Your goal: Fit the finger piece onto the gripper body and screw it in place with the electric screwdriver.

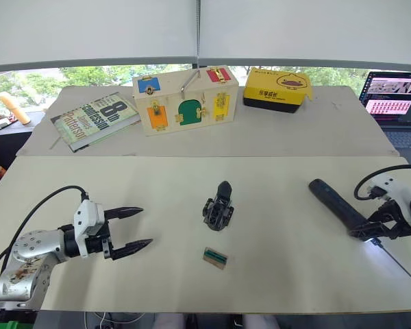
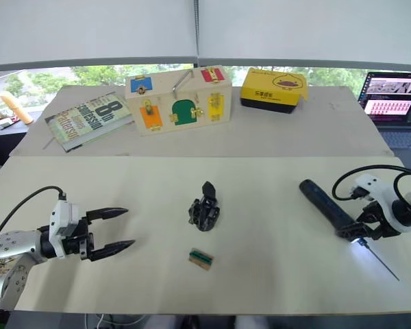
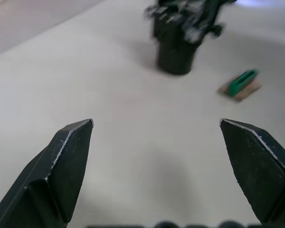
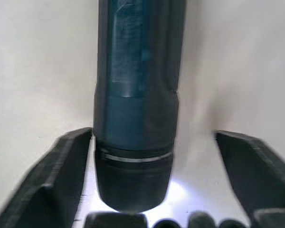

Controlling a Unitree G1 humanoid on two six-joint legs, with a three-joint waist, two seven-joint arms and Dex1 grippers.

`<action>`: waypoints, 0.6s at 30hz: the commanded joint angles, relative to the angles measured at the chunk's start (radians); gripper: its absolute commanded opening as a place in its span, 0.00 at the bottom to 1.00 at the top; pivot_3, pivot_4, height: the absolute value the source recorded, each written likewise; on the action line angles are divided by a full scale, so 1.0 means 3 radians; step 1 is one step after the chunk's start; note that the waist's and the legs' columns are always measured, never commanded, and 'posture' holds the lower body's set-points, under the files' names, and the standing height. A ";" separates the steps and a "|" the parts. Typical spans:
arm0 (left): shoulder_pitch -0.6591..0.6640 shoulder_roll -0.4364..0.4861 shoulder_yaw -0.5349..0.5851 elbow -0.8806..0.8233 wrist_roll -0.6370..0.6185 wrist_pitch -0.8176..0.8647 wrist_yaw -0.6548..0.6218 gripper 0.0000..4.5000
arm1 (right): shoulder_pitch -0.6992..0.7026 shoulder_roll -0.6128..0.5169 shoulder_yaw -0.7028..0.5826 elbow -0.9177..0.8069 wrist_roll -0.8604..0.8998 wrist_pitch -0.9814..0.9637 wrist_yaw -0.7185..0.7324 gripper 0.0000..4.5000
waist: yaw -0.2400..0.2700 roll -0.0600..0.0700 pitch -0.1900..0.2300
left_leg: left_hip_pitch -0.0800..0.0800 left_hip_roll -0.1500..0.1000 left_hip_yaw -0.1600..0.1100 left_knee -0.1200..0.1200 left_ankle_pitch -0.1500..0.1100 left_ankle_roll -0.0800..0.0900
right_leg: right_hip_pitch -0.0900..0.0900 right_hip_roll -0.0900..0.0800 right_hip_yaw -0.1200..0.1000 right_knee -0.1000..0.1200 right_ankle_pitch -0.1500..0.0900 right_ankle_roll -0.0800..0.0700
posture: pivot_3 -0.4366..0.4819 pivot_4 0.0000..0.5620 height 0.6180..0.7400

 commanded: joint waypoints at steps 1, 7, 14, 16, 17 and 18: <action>0.0024 0.0070 0.0154 0.0026 0.0117 -0.0123 0.0091 1.00 | 0.0085 -0.0250 -0.0416 -0.0114 0.0089 -0.0351 0.0174 1.00 | 0.0007 0.0000 0.0000 | 0.0001 0.0000 0.0000 0.0002 0.0000 0.0000 | -0.0001 -0.0002 0.0000 0.0008 -0.0002 -0.0002 | 0.48 0.27 1.00; 0.0241 0.0172 0.0343 0.0251 0.0398 -0.0504 0.0150 1.00 | 0.0593 0.0150 -0.1641 -0.0571 0.0834 -0.1790 0.0802 1.00 | -0.0022 -0.0005 0.0000 | 0.0012 0.0005 0.0004 0.0002 0.0000 -0.0004 | 0.0002 0.0007 0.0003 0.0012 -0.0002 -0.0004 | 0.48 0.27 1.00; 0.0404 0.0140 0.0498 0.0275 0.0543 -0.0618 0.0390 1.00 | 0.1400 0.1089 -0.1944 -0.1886 0.1278 -0.2221 0.0663 1.00 | 0.0035 -0.0016 0.0000 | 0.0020 0.0002 0.0002 0.0003 0.0001 -0.0007 | 0.0007 -0.0002 0.0007 0.0020 -0.0001 -0.0008 | 0.48 0.27 1.00; 0.0428 0.0121 0.0513 0.0249 0.0555 -0.0623 0.0448 1.00 | 0.1429 0.1291 -0.1897 -0.1932 0.1229 -0.2295 0.0462 1.00 | 0.0050 -0.0019 -0.0001 | 0.0022 0.0002 0.0003 0.0003 0.0001 -0.0007 | 0.0008 -0.0004 0.0007 0.0020 -0.0001 -0.0008 | 0.48 0.27 1.00; 0.0438 0.0110 0.0523 0.0236 0.0567 -0.0641 0.0488 1.00 | 0.1433 0.1364 -0.1860 -0.1923 0.1184 -0.2352 0.0399 1.00 | 0.0051 -0.0022 -0.0002 | 0.0022 0.0002 0.0004 0.0004 0.0001 -0.0007 | 0.0009 -0.0004 0.0007 0.0019 0.0001 -0.0010 | 0.48 0.27 1.00; 0.0444 0.0101 0.0528 0.0225 0.0568 -0.0644 0.0517 1.00 | 0.1442 0.1428 -0.1822 -0.1905 0.1132 -0.2456 0.0379 1.00 | 0.0054 -0.0024 -0.0002 | 0.0022 0.0002 0.0004 0.0004 0.0001 -0.0006 | 0.0009 -0.0004 0.0007 0.0018 0.0002 -0.0012 | 0.48 0.27 1.00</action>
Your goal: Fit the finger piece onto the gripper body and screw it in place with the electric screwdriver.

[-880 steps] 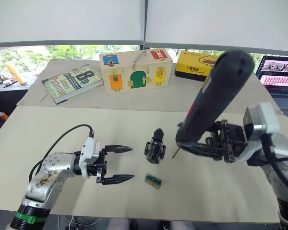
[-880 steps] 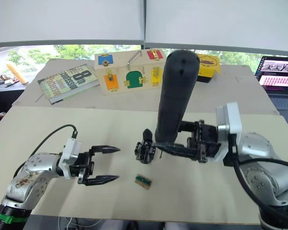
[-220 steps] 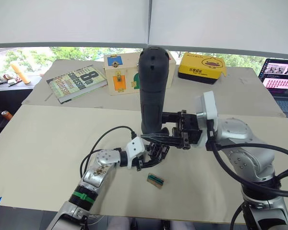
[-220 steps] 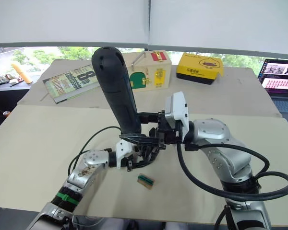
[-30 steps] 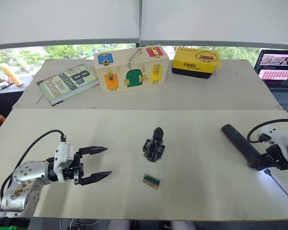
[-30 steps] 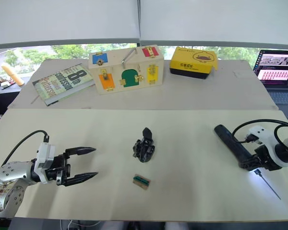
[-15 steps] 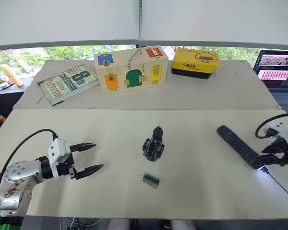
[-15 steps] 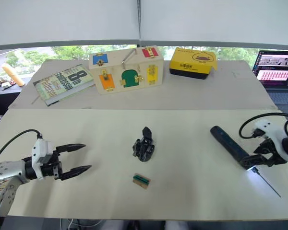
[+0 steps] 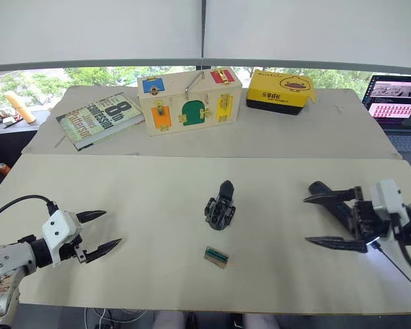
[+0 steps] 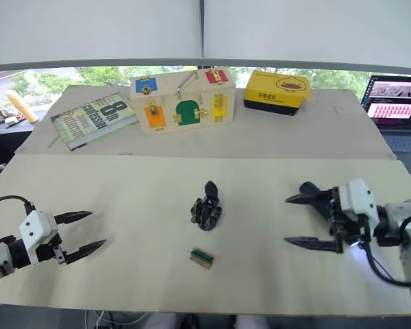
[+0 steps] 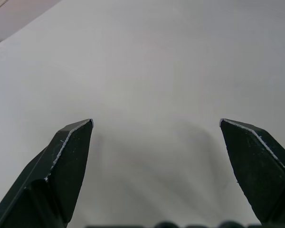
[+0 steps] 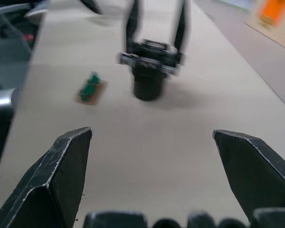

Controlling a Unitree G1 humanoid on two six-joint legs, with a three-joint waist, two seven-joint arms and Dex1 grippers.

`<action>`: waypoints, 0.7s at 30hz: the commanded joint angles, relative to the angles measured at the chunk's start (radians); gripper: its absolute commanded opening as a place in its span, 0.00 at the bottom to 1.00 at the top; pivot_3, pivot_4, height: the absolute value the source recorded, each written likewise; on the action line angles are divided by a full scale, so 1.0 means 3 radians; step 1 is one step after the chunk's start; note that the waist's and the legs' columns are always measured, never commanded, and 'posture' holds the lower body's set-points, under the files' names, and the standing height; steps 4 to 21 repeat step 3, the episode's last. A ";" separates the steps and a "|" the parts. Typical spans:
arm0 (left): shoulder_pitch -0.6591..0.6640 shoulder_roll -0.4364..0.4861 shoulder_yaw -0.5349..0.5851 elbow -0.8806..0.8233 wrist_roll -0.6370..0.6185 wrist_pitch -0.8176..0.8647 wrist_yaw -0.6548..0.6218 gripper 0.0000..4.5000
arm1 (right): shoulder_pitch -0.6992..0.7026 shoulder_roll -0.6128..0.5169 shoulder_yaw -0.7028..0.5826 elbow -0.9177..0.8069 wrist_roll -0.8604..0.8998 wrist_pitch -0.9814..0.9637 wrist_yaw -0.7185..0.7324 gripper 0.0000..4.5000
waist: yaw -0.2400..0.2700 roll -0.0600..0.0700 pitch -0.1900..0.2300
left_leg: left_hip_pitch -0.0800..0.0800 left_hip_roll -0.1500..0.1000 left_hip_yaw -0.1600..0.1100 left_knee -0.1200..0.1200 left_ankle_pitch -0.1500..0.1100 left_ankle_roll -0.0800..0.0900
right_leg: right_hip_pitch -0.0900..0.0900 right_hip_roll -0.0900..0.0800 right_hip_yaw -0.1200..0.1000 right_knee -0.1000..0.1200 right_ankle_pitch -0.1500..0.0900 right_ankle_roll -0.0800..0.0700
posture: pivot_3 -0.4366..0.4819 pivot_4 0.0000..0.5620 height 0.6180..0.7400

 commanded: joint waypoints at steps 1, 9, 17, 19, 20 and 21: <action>0.0024 -0.0020 0.0101 -0.0094 0.0016 -0.0064 0.0122 1.00 | 0.0008 0.0144 0.0016 -0.0026 -0.0110 -0.0321 -0.0143 1.00 | 0.0004 -0.0003 -0.0001 | 0.0002 0.0000 0.0001 0.0000 0.0000 0.0000 | 0.0001 0.0000 0.0000 0.0000 0.0000 -0.0001 | 0.48 0.27 1.00; 0.0040 -0.0012 0.0107 -0.0127 -0.0006 0.0002 0.0157 1.00 | 0.0013 0.0213 0.0053 -0.0017 -0.0117 -0.0375 -0.0170 1.00 | 0.0003 -0.0003 -0.0001 | 0.0006 0.0000 0.0002 0.0000 0.0000 0.0000 | 0.0002 0.0002 0.0001 0.0002 0.0000 -0.0002 | 0.48 0.27 1.00; 0.0040 -0.0012 0.0107 -0.0127 -0.0006 0.0002 0.0157 1.00 | 0.0013 0.0213 0.0053 -0.0017 -0.0117 -0.0375 -0.0170 1.00 | 0.0003 -0.0003 -0.0001 | 0.0006 0.0000 0.0002 0.0000 0.0000 0.0000 | 0.0002 0.0002 0.0001 0.0002 0.0000 -0.0002 | 0.48 0.27 1.00; 0.0040 -0.0012 0.0107 -0.0127 -0.0006 0.0002 0.0157 1.00 | 0.0013 0.0213 0.0053 -0.0017 -0.0117 -0.0375 -0.0170 1.00 | 0.0003 -0.0003 -0.0001 | 0.0006 0.0000 0.0002 0.0000 0.0000 0.0000 | 0.0002 0.0002 0.0001 0.0002 0.0000 -0.0002 | 0.48 0.27 1.00; 0.0040 -0.0012 0.0107 -0.0127 -0.0006 0.0002 0.0157 1.00 | 0.0013 0.0213 0.0053 -0.0017 -0.0117 -0.0375 -0.0170 1.00 | 0.0003 -0.0003 -0.0001 | 0.0006 0.0000 0.0002 0.0000 0.0000 0.0000 | 0.0002 0.0002 0.0001 0.0002 0.0000 -0.0002 | 0.48 0.27 1.00; 0.0040 -0.0012 0.0107 -0.0127 -0.0006 0.0002 0.0157 1.00 | 0.0013 0.0213 0.0053 -0.0017 -0.0117 -0.0375 -0.0170 1.00 | 0.0003 -0.0003 -0.0001 | 0.0006 0.0000 0.0002 0.0000 0.0000 0.0000 | 0.0002 0.0002 0.0001 0.0002 0.0000 -0.0002 | 0.48 0.27 1.00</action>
